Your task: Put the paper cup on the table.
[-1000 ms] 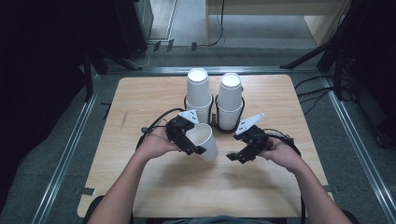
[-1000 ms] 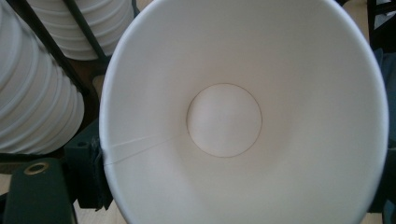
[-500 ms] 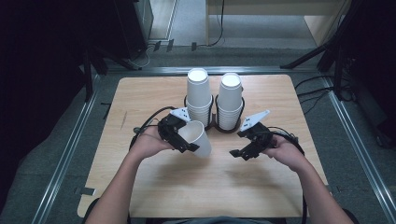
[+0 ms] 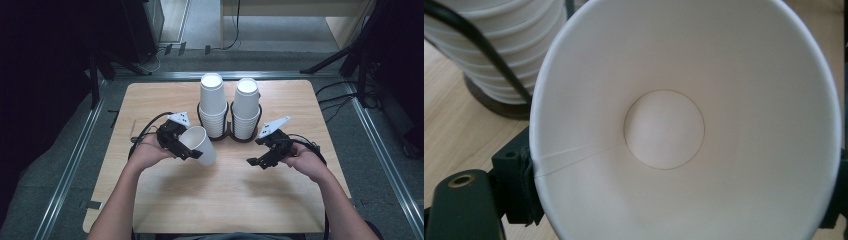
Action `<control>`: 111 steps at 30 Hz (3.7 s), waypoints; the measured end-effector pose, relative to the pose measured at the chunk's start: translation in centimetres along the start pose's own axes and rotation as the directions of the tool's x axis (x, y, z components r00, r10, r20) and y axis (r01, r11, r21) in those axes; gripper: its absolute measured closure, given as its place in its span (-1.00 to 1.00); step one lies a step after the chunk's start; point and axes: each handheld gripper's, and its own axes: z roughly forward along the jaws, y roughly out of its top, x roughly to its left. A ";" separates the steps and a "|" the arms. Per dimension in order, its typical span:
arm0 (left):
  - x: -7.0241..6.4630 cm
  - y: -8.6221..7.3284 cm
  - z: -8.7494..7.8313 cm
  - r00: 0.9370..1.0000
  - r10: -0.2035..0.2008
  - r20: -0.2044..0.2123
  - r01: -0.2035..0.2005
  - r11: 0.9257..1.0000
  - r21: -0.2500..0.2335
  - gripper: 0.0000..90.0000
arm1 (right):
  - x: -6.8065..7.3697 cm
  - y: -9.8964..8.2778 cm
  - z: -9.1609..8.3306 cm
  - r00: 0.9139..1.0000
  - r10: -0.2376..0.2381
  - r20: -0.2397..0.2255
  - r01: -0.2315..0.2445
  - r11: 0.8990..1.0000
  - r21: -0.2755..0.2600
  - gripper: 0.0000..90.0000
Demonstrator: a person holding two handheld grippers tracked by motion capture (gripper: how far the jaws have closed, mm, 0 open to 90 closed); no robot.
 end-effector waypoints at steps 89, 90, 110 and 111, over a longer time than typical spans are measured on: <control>9.1 -7.9 -5.3 0.860 -0.306 -0.408 0.324 0.946 -0.026 -0.91 | -0.7 -0.9 1.4 1.000 -0.006 -0.015 0.006 0.999 0.047 -0.60; 9.0 -7.7 -5.2 0.856 -0.309 -0.413 0.326 0.945 -0.032 -0.91 | -0.7 -0.9 1.4 1.000 -0.007 -0.013 0.007 0.999 0.047 -0.60; 8.7 -7.5 -5.4 0.856 -0.332 -0.397 0.344 0.938 -0.043 -1.00 | -0.6 -0.9 1.4 1.000 -0.011 -0.013 0.011 0.999 0.053 -0.60; 8.6 -7.5 -5.6 0.854 -0.334 -0.400 0.344 0.938 -0.048 -1.00 | -0.6 -0.9 1.4 1.000 -0.010 -0.012 0.011 0.998 0.055 -0.60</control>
